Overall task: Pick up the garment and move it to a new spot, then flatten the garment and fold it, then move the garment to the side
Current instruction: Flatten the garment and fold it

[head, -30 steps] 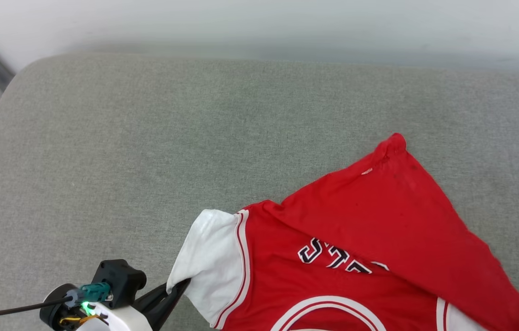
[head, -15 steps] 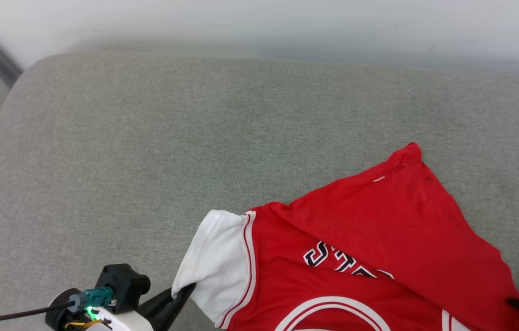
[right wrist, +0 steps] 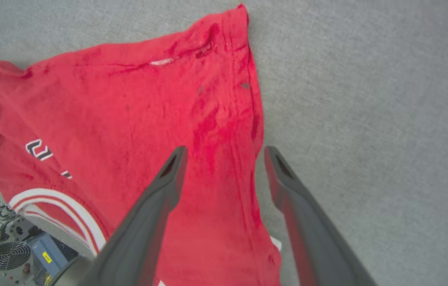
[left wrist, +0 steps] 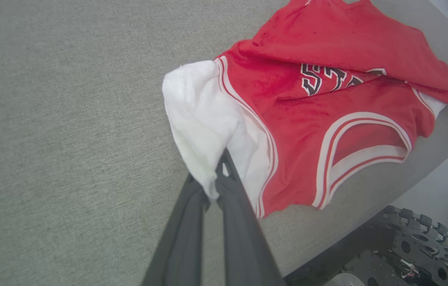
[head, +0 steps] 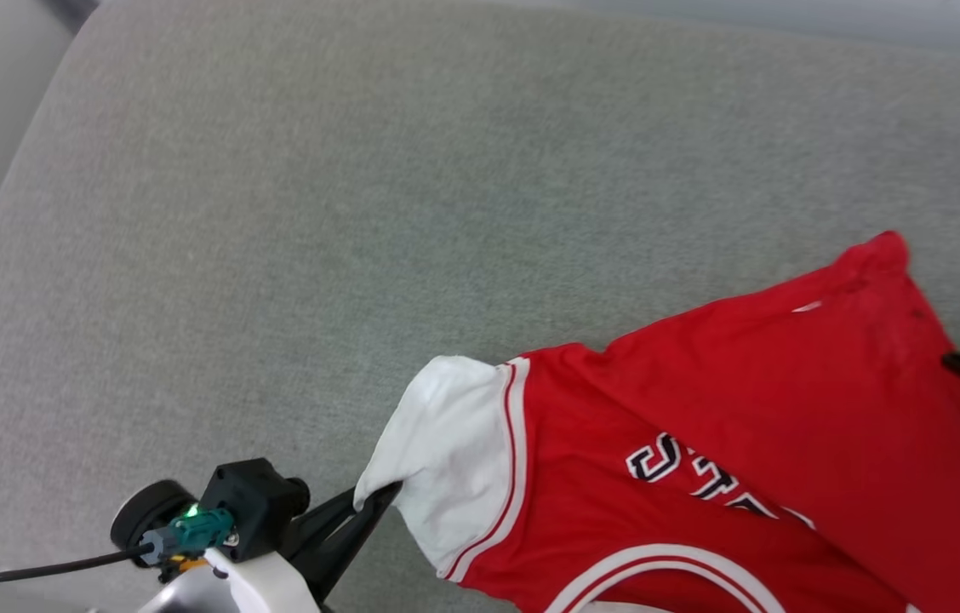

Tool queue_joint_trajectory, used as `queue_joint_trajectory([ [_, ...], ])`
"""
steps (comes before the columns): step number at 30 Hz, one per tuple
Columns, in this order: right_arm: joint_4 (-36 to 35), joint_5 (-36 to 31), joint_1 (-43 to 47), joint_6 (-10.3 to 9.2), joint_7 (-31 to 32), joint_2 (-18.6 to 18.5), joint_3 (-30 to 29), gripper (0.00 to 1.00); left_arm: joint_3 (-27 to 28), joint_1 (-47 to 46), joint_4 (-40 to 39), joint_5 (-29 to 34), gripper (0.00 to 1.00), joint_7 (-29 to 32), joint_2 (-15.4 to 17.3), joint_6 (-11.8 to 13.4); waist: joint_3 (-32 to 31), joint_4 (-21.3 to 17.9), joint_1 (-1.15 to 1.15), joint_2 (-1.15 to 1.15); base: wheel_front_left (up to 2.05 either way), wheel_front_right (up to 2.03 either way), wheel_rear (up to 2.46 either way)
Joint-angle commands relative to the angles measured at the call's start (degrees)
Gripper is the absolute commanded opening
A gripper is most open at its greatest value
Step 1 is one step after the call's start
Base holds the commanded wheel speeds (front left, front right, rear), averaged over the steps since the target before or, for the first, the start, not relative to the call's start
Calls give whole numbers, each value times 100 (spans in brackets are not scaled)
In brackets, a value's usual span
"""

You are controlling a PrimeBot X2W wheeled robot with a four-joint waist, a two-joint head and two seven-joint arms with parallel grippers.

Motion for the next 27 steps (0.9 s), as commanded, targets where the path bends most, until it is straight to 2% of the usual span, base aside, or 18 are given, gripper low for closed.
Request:
queue_joint_trajectory([
  [1,79,-70,-239,-4,14,3,63,100,-11,-90,-30,41,0,-33,-36,-23,314,279,-1,0,0,0,0],
  [8,1075,-695,-1180,-4,64,192,547,100,-186,-376,-31,168,0,-11,-235,-164,667,588,-1,0,0,0,0],
  [11,1414,-899,-1329,-4,63,105,721,100,-249,-449,26,197,0,-11,-315,-214,726,713,-1,0,0,0,0],
  [21,2261,-1095,-812,-6,-9,-67,864,100,-332,-488,186,163,0,-74,-422,-250,684,913,-1,0,0,0,0],
  [22,2319,-1086,-743,-6,3,-88,886,27,-334,-486,196,158,0,-72,-420,-248,666,915,-1,0,0,0,0],
  [23,2350,-1068,-698,-6,-19,-113,914,0,-335,-485,204,152,0,-70,-418,-246,645,915,-1,0,0,0,0],
  [27,2416,-1051,-824,-5,-312,-128,972,0,-319,-461,219,145,0,-69,-371,-223,514,854,-1,0,0,0,0],
])
